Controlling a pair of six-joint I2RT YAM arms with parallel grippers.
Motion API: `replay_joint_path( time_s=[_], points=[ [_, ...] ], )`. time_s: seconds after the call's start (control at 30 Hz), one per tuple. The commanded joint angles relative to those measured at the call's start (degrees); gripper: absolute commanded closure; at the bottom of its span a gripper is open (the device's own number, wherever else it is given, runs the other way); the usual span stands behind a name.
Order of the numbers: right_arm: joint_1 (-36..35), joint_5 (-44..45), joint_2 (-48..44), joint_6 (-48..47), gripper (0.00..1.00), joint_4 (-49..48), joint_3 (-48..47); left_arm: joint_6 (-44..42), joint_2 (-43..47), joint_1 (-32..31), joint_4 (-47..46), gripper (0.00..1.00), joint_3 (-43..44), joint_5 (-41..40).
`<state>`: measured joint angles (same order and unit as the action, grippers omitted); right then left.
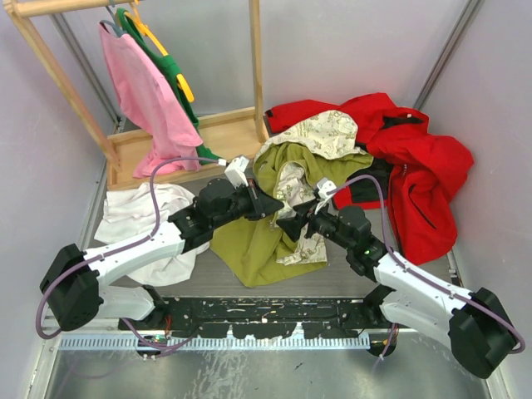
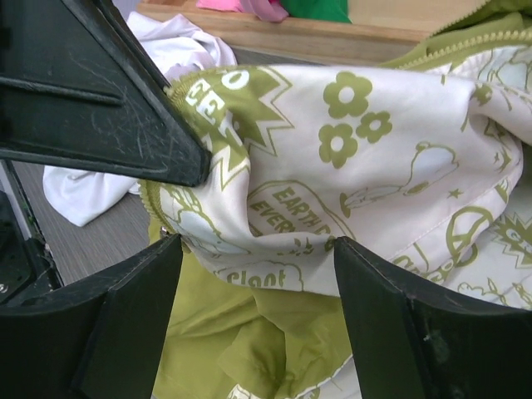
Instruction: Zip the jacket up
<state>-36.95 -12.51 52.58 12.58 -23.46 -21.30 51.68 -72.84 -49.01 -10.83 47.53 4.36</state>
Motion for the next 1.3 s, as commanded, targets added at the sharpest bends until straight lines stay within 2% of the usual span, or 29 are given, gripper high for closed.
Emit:
replay_joint_path(
  time_s=[0.0,0.43,0.63,0.77,0.93,1.03,1.07,1.27],
  points=[
    [1.7,-6.1,0.4,-0.3,0.22,-9.1,0.2,-0.1,2.4,-0.2,-3.4,1.00,0.9,1.9],
    [4.3,-15.4,5.7,0.0,0.25,-16.2,1.0,1.3,1.8,-0.2,-7.3,1.00,0.7,5.0],
    [4.4,-16.9,7.3,0.2,0.37,-18.8,1.4,2.5,1.0,-0.2,-8.8,1.00,0.5,5.7],
    [4.6,-17.7,7.5,0.3,0.51,-19.6,1.1,2.9,0.5,-0.2,-9.3,1.00,0.4,6.0],
    [5.3,-18.6,6.8,0.6,0.82,-19.6,0.8,1.5,1.2,-0.2,-7.4,0.99,0.1,4.2],
    [5.8,-19.8,6.3,0.6,0.97,-19.5,0.4,0.2,2.6,-0.3,-5.9,0.91,-0.5,2.4],
    [6.0,-20.1,6.1,0.6,0.99,-19.5,0.2,-0.1,3.1,-0.2,-5.3,0.87,-0.7,1.9],
    [6.8,-21.5,5.3,0.7,0.99,-19.7,-0.2,-1.8,7.1,-0.1,-2.5,0.60,-3.2,-1.4]
  ],
)
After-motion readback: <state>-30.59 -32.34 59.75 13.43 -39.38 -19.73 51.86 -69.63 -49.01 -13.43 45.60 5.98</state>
